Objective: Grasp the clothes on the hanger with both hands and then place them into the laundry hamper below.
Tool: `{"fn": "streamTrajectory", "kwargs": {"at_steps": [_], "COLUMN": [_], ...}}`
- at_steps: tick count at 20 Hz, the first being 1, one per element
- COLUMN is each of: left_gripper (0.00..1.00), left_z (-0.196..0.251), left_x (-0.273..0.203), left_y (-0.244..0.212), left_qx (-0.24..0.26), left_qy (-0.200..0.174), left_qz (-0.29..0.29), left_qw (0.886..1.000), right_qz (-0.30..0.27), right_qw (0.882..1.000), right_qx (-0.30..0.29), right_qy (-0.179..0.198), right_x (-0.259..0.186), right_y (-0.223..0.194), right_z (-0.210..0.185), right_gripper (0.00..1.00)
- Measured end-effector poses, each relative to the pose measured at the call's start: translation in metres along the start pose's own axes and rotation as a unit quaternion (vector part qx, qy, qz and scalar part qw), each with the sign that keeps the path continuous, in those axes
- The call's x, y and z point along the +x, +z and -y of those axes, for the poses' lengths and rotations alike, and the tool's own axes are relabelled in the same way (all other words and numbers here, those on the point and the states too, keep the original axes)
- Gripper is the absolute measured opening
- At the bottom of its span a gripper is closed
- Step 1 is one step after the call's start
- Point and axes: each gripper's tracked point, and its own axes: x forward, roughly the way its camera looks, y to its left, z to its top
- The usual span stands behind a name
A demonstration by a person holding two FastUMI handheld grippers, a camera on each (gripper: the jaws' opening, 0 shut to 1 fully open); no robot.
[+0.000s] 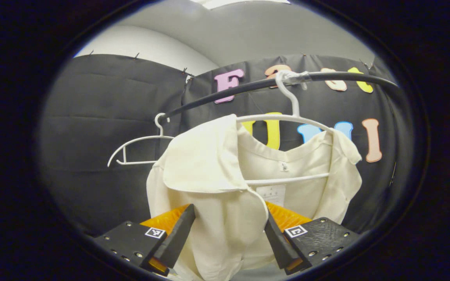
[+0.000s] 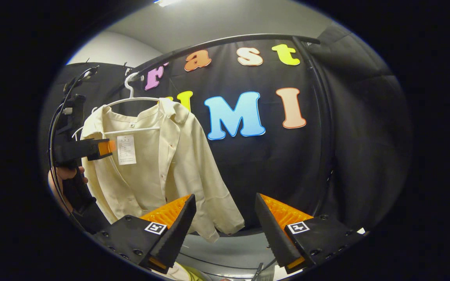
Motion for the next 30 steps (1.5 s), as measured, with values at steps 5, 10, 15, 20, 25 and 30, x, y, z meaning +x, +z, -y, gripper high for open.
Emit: {"fn": "streamTrajectory", "kwargs": {"at_steps": [5, 10, 15, 20, 25, 30], "left_gripper": [0.93, 0.54, 0.04, 0.0, 0.0, 0.0], "left_z": [-0.008, -0.023, -0.02, -0.018, -0.024, -0.028], "left_x": [0.015, 0.019, 0.02, 0.006, 0.004, -0.001], "left_y": [-0.001, 0.0, 0.002, 0.004, 0.007, 0.009], "left_qx": [0.017, 0.031, 0.039, -0.007, -0.01, -0.009], "left_qy": [0.024, 0.029, -0.015, -0.047, -0.051, -0.048], "left_qz": [0.0, 0.01, 0.02, 0.021, 0.02, 0.019], "left_qw": [1.0, 0.999, 0.999, 0.999, 0.998, 0.999], "right_qz": [-0.012, 0.0, 0.038, 0.069, 0.053, 0.057], "right_qw": [1.0, 0.999, 0.996, 0.988, 0.982, 0.991], "right_qx": [0.008, 0.03, 0.045, 0.074, 0.107, 0.067], "right_qy": [0.015, 0.04, 0.067, 0.117, 0.149, 0.096], "right_x": [0.022, 0.054, 0.089, 0.108, 0.131, 0.172], "right_y": [-0.008, 0.008, 0.042, 0.072, 0.074, 0.072], "right_z": [-0.008, -0.036, -0.068, -0.11, -0.149, -0.151], "right_gripper": [0.93, 0.98, 0.98, 0.98, 0.98, 0.98]}}
